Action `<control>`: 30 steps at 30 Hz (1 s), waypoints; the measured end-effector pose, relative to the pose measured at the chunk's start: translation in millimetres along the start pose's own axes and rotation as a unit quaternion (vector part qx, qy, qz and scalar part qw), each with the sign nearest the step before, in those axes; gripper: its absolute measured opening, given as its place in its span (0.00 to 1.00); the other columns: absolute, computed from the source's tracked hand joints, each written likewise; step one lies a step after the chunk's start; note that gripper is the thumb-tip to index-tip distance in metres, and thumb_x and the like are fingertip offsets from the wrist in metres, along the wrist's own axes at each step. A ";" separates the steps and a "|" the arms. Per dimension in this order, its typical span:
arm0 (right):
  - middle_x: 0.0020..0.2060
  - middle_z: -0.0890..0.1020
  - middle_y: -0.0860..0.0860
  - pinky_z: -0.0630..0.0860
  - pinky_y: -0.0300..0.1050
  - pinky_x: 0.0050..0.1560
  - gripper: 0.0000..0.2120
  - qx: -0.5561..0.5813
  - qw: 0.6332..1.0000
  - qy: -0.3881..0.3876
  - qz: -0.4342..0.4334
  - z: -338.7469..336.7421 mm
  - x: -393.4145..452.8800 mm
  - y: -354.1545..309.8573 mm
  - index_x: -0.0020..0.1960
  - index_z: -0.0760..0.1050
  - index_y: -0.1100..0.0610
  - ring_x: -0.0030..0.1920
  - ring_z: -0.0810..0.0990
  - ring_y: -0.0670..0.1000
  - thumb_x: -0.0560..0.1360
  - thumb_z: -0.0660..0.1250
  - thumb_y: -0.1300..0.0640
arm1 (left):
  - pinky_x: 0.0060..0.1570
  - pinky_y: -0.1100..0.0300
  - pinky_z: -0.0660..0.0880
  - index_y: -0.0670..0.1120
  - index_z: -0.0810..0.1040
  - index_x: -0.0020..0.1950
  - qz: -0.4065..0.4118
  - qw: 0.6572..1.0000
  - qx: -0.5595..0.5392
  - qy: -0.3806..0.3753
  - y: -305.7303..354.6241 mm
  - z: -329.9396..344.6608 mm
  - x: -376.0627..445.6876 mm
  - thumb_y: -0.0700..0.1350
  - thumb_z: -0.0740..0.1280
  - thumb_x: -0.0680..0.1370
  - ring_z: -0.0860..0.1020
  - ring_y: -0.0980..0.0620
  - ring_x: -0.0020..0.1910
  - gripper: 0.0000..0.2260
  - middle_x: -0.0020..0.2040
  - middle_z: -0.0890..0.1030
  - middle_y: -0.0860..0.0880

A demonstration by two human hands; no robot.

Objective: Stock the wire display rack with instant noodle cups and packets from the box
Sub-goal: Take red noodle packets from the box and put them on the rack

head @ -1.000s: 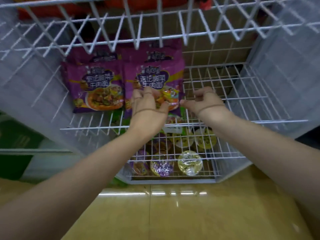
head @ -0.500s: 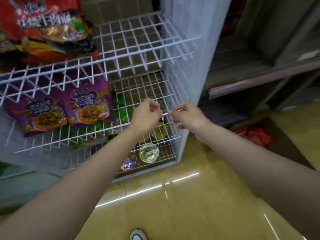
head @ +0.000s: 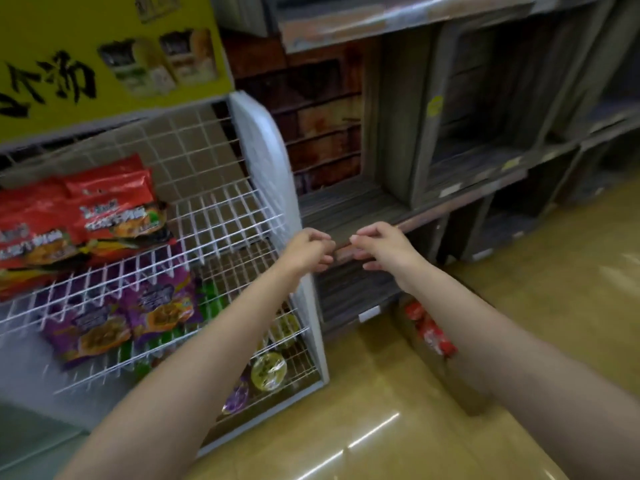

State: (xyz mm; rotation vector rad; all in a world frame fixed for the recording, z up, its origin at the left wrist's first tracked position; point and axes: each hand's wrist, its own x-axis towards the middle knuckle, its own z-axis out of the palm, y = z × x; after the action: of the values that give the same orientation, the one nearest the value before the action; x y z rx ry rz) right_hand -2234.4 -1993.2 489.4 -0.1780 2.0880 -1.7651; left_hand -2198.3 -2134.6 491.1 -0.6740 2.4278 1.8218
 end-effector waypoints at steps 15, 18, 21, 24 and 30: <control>0.39 0.77 0.51 0.72 0.38 0.31 0.07 0.007 0.970 0.238 0.042 -226.1 -22.4 4.2 0.54 0.71 0.58 0.34 0.77 0.46 0.77 0.65 0.60 | 0.38 0.63 0.75 0.42 0.72 0.57 0.038 0.956 -0.043 -0.288 104.3 248.0 56.6 0.41 0.62 0.80 0.78 0.52 0.40 0.08 0.47 0.78 0.45; 0.41 0.78 0.50 0.73 0.38 0.33 0.03 0.002 0.965 0.252 0.069 -257.5 14.7 26.4 0.47 0.70 0.55 0.35 0.78 0.46 0.77 0.65 0.59 | 0.39 0.62 0.74 0.41 0.73 0.59 0.013 0.947 -0.052 -0.316 97.9 293.2 96.3 0.43 0.63 0.79 0.79 0.50 0.42 0.10 0.52 0.79 0.42; 0.42 0.79 0.51 0.73 0.39 0.35 0.04 0.000 0.963 0.250 0.106 -285.6 66.7 44.1 0.50 0.70 0.55 0.36 0.79 0.47 0.77 0.64 0.58 | 0.36 0.63 0.72 0.42 0.72 0.55 -0.029 0.940 -0.082 -0.329 94.6 328.9 146.4 0.43 0.64 0.79 0.78 0.51 0.40 0.07 0.50 0.79 0.42; 0.41 0.78 0.52 0.72 0.41 0.35 0.04 0.017 0.959 0.232 0.161 -309.5 125.9 54.0 0.52 0.69 0.57 0.35 0.77 0.48 0.78 0.62 0.60 | 0.34 0.65 0.72 0.44 0.74 0.51 -0.084 0.939 -0.093 -0.319 90.2 349.6 201.7 0.41 0.62 0.80 0.77 0.53 0.37 0.02 0.44 0.79 0.45; 0.38 0.76 0.51 0.72 0.37 0.33 0.04 0.041 0.945 0.221 0.237 -350.9 221.8 78.8 0.45 0.71 0.55 0.36 0.76 0.48 0.78 0.62 0.60 | 0.34 0.64 0.72 0.44 0.74 0.46 -0.176 0.937 -0.075 -0.294 55.8 371.5 289.1 0.39 0.61 0.80 0.76 0.53 0.34 0.05 0.39 0.78 0.46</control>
State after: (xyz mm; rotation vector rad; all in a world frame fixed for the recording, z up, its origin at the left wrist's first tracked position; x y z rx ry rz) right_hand -2557.2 -1732.9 408.2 0.7478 2.0936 -1.6824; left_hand -2564.9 -1872.3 344.7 -0.4420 1.6853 1.7457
